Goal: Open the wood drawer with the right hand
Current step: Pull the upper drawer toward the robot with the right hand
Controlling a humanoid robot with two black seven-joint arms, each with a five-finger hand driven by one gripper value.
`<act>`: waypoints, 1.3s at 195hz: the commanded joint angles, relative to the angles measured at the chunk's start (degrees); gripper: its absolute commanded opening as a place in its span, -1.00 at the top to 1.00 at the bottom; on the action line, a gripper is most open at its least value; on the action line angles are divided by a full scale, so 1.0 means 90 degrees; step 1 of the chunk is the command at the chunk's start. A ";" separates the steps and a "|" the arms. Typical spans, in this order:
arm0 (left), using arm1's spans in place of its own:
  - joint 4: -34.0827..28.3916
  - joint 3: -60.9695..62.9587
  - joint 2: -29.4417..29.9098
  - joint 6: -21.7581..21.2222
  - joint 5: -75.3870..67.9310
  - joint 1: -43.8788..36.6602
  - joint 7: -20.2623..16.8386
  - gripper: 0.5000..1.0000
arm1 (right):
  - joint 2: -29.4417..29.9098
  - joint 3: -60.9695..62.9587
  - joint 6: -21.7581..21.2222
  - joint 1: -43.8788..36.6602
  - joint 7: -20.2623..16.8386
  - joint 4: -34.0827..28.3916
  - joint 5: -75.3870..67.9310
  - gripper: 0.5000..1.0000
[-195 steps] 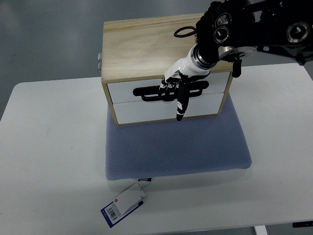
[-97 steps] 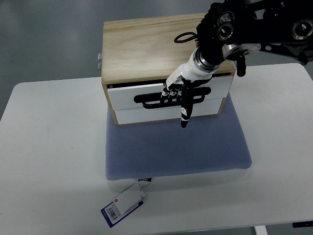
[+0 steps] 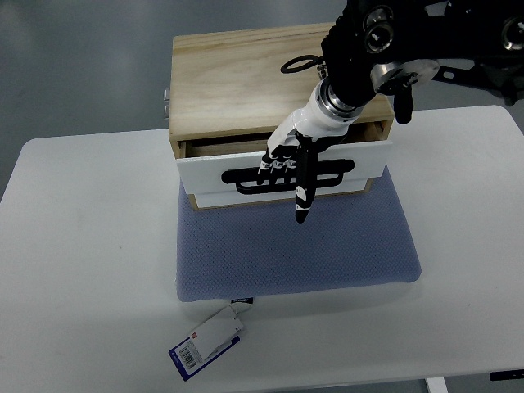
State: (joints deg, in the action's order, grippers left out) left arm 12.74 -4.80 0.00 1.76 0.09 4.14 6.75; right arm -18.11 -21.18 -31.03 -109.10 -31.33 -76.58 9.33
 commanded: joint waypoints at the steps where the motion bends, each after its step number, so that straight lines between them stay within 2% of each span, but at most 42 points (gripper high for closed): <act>1: 0.0001 -0.0003 0.0000 0.0000 0.0000 0.0000 0.0002 -1.00 | -0.0009 0.0000 -0.0068 -0.0006 0.0004 -0.0046 -0.0011 -0.78; 129: 0.0001 0.0006 0.0000 -0.0010 0.0000 0.0000 0.0002 -1.00 | -0.0380 0.0000 -0.0439 -0.0104 0.0004 -0.0456 -0.0255 -0.78; 253: 0.0001 0.0006 0.0000 -0.0010 0.0000 0.0000 0.0002 -1.00 | -0.0546 0.0000 -0.0441 -0.0123 0.0004 -0.0681 -0.0607 -0.78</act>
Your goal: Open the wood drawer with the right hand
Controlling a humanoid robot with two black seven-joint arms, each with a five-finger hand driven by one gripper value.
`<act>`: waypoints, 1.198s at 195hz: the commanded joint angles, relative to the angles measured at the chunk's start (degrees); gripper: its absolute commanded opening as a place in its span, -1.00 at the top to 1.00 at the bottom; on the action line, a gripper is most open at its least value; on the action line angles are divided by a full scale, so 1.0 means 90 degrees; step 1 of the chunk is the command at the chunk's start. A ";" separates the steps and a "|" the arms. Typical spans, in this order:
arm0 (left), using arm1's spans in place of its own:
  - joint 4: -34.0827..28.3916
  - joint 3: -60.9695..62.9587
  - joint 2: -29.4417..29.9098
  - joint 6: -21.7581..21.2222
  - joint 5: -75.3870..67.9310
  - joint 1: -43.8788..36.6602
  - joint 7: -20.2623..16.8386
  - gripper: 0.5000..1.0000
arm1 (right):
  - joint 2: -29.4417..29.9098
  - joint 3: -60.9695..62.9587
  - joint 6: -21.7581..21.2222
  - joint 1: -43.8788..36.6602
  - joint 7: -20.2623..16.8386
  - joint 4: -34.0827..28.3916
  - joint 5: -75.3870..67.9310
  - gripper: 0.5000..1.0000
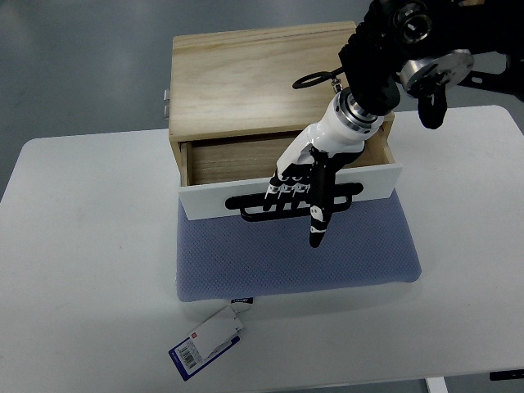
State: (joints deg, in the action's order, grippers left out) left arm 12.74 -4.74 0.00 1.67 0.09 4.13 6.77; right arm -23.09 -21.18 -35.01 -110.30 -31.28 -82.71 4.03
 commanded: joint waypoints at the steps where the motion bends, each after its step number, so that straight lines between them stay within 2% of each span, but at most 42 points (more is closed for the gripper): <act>1: 0.0000 0.0000 0.0000 0.0000 0.0000 0.0000 0.0000 -1.00 | 0.0007 0.0000 0.0001 0.0010 -0.0001 0.0000 -0.0018 -0.78; 153: -0.0009 0.0000 0.0000 0.0000 0.0000 0.0000 0.0000 -1.00 | -0.0110 0.0009 0.0001 0.0000 -0.0001 -0.0234 -0.0604 -0.78; 233: -0.0009 0.0000 0.0000 0.0000 0.0000 0.0000 0.0000 -1.00 | -0.0325 0.0537 0.0001 -0.0146 -0.0010 -0.0127 -0.0663 -0.78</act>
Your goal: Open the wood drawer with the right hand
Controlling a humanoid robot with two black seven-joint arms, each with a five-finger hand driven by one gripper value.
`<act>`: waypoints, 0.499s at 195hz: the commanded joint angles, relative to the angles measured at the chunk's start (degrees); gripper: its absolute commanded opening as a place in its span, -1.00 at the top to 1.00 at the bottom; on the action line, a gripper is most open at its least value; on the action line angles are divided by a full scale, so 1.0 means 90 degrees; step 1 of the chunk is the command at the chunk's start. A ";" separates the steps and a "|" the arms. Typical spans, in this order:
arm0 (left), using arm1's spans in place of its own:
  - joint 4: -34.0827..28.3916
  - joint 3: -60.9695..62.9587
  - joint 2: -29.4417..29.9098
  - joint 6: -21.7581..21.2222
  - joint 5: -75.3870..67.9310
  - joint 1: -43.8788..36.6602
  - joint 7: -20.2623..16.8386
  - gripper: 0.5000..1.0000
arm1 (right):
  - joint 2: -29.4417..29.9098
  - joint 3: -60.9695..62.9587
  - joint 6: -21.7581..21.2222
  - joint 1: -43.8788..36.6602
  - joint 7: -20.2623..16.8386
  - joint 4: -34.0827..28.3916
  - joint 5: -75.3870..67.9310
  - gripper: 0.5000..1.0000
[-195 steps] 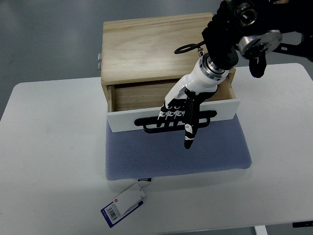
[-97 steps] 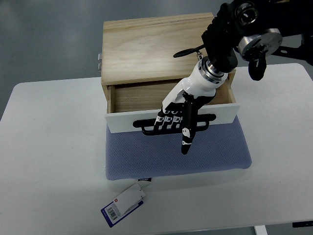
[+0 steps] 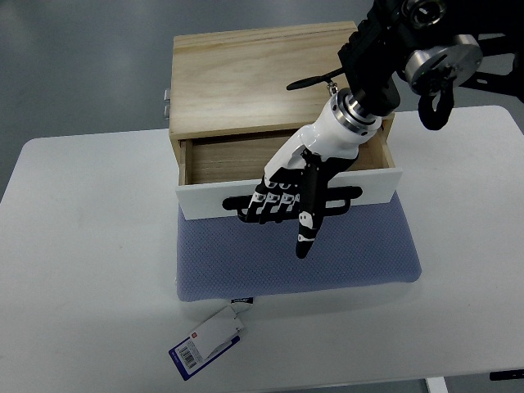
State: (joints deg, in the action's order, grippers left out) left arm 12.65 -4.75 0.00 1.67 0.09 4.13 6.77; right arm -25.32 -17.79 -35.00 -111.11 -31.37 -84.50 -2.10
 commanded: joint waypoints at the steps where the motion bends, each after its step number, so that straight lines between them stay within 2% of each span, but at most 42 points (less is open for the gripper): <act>1: 0.0001 0.0000 0.0000 0.0000 0.0000 0.0000 0.0000 -1.00 | -0.0077 0.0160 0.0000 -0.0057 -0.0001 0.0072 0.0019 -0.78; 18: 0.0001 0.0000 0.0000 0.0000 0.0000 0.0000 0.0000 -1.00 | -0.0263 0.0609 0.0000 -0.0105 0.0029 0.0589 -0.0001 -0.78; 26: 0.0001 0.0000 0.0000 0.0000 0.0000 0.0000 0.0000 -1.00 | -0.0263 0.0609 0.0000 -0.0105 0.0029 0.0590 -0.0001 -0.78; 27: 0.0010 0.0000 0.0000 0.0000 0.0000 0.0000 0.0000 -1.00 | -0.0301 0.0793 0.0000 -0.0105 0.0067 0.0841 -0.0001 -0.78; 38: 0.0010 0.0010 0.0000 0.0000 0.0000 0.0000 0.0000 -1.00 | -0.0331 0.1146 0.0000 -0.0037 0.0116 0.1253 0.0028 -0.78; 48: 0.0010 0.0010 0.0000 0.0000 0.0000 0.0000 0.0000 -1.00 | -0.0331 0.1146 0.0000 -0.0037 0.0116 0.1254 0.0028 -0.78; 49: 0.0010 0.0010 0.0000 0.0000 0.0000 0.0000 0.0000 -1.00 | -0.0331 0.1446 0.0000 0.0031 0.0165 0.1641 0.0028 -0.78; 63: 0.0010 0.0010 0.0000 0.0000 0.0000 0.0000 0.0000 -1.00 | -0.0341 0.1878 0.0109 0.0382 0.0350 0.2298 0.0028 -0.78; 73: 0.0010 0.0010 0.0000 0.0000 0.0000 0.0000 0.0000 -1.00 | -0.0341 0.1879 0.0110 0.0383 0.0351 0.2299 0.0028 -0.78; 74: 0.0010 0.0019 0.0000 0.0000 0.0000 0.0000 0.0000 -1.00 | -0.0380 0.2314 0.0274 0.0760 0.0602 0.2782 0.0038 -0.78; 86: 0.0010 0.0019 0.0000 0.0000 0.0000 0.0000 0.0000 -1.00 | -0.0390 0.2435 0.0315 0.0852 0.0663 0.2885 0.0048 -0.78; 87: 0.0010 0.0019 0.0000 0.0000 0.0000 0.0000 0.0000 -1.00 | -0.0409 0.3015 0.0460 0.1287 0.0924 0.3349 0.0048 -0.78; 97: 0.0010 0.0019 0.0000 0.0000 0.0000 0.0000 0.0000 -1.00 | -0.0419 0.3558 0.0549 0.1692 0.1132 0.3705 0.0048 -0.78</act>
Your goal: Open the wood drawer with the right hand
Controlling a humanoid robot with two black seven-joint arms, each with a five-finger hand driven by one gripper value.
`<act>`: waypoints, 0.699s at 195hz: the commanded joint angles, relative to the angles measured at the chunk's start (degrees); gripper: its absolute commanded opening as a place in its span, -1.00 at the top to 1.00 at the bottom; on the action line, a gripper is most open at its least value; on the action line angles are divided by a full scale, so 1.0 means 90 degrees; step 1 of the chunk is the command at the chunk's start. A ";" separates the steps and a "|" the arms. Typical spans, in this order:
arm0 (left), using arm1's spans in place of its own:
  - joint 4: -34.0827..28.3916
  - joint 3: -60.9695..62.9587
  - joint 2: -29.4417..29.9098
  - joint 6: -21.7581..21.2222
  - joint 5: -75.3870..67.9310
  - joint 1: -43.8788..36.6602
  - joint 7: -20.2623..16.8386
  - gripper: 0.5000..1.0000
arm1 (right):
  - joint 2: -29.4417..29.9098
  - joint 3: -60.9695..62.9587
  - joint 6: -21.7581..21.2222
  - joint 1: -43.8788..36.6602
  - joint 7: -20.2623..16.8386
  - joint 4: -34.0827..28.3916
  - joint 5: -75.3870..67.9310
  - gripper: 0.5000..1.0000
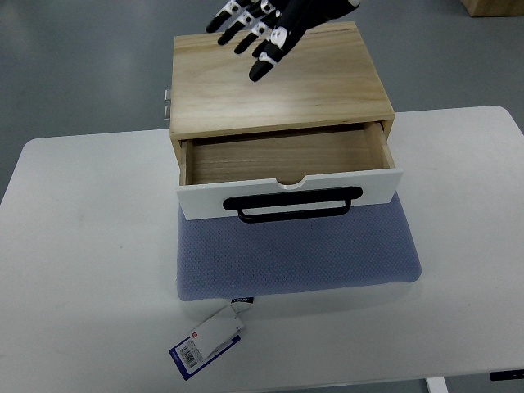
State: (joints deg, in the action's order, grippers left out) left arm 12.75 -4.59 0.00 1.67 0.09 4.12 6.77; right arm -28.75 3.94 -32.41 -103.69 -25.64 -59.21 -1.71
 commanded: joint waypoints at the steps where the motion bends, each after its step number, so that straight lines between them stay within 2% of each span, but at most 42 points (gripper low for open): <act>1: 0.0000 0.0002 0.0000 0.0000 0.0000 0.0001 0.0000 -1.00 | -0.0038 0.1279 0.0290 0.0953 0.0553 0.0973 0.0015 -0.78; 26: 0.0000 0.0002 0.0000 0.0000 0.0000 0.0001 0.0000 -1.00 | 0.0001 0.2931 0.0515 0.2155 0.1120 0.1784 0.0005 -0.78; 61: 0.0010 0.0012 0.0000 0.0000 0.0000 0.0001 0.0000 -1.00 | 0.0381 0.5400 0.1140 0.3834 0.1969 0.2721 -0.0044 -0.78; 72: 0.0010 0.0012 0.0000 0.0000 0.0000 0.0001 0.0000 -1.00 | 0.0382 0.5402 0.1140 0.3835 0.1970 0.2722 -0.0044 -0.78; 73: 0.0019 0.0021 0.0000 0.0000 0.0000 0.0001 0.0000 -1.00 | 0.0614 0.6030 0.1218 0.4260 0.2192 0.2905 -0.0044 -0.78; 100: 0.0029 0.0041 0.0000 0.0000 0.0000 0.0001 0.0009 -1.00 | 0.1143 0.7081 0.1248 0.4978 0.2507 0.3239 -0.0044 -0.78; 120: 0.0019 0.0051 0.0000 0.0000 -0.0009 0.0001 0.0000 -1.00 | 0.1582 0.7696 0.1228 0.5378 0.2946 0.3522 -0.0044 -0.78; 136: 0.0019 0.0051 0.0000 0.0000 0.0000 0.0001 0.0009 -1.00 | 0.1788 0.7999 0.1160 0.5612 0.3142 0.3610 -0.0044 -0.78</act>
State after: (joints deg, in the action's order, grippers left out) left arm 12.99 -4.16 0.00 1.67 0.08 4.13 6.83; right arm -15.41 71.86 -21.32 -56.16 -0.01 -28.09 -2.12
